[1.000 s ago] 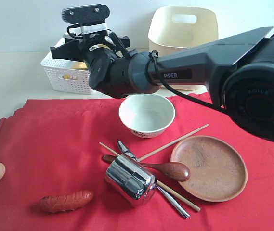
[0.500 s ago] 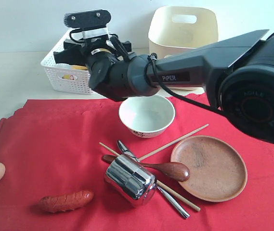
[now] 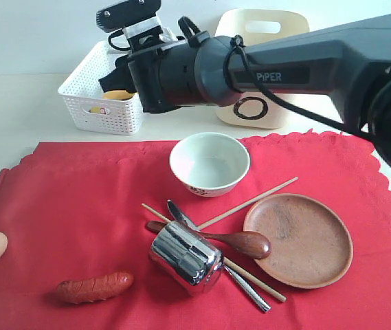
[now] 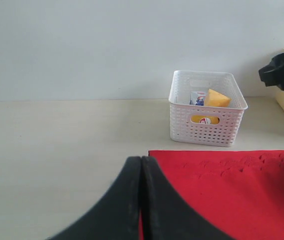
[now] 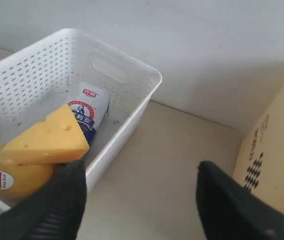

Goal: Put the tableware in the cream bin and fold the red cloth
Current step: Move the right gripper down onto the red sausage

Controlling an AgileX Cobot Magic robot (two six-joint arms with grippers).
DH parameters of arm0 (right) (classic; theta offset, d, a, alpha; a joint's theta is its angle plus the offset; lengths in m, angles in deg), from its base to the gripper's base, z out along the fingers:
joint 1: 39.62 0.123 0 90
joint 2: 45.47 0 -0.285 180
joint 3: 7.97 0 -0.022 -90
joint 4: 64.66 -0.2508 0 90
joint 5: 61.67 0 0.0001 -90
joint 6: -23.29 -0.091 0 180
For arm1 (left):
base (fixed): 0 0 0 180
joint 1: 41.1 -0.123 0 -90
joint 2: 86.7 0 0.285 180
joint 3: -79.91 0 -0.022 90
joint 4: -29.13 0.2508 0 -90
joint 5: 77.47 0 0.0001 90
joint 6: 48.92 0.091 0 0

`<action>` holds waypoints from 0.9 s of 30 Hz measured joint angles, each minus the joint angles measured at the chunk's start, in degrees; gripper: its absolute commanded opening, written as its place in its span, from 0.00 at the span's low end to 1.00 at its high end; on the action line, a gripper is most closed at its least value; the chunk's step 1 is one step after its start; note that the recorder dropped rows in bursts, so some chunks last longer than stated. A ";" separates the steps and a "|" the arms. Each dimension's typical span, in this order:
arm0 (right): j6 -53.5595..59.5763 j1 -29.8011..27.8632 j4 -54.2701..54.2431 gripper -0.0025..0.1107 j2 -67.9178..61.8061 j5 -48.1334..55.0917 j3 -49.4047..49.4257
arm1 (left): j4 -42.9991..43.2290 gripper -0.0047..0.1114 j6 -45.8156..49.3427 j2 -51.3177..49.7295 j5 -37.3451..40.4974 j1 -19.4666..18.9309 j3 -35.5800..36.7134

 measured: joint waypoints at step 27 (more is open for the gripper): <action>13.64 12.10 -2.52 0.02 2.62 28.28 5.06 | 0.00 0.04 0.00 0.00 0.00 0.00 0.00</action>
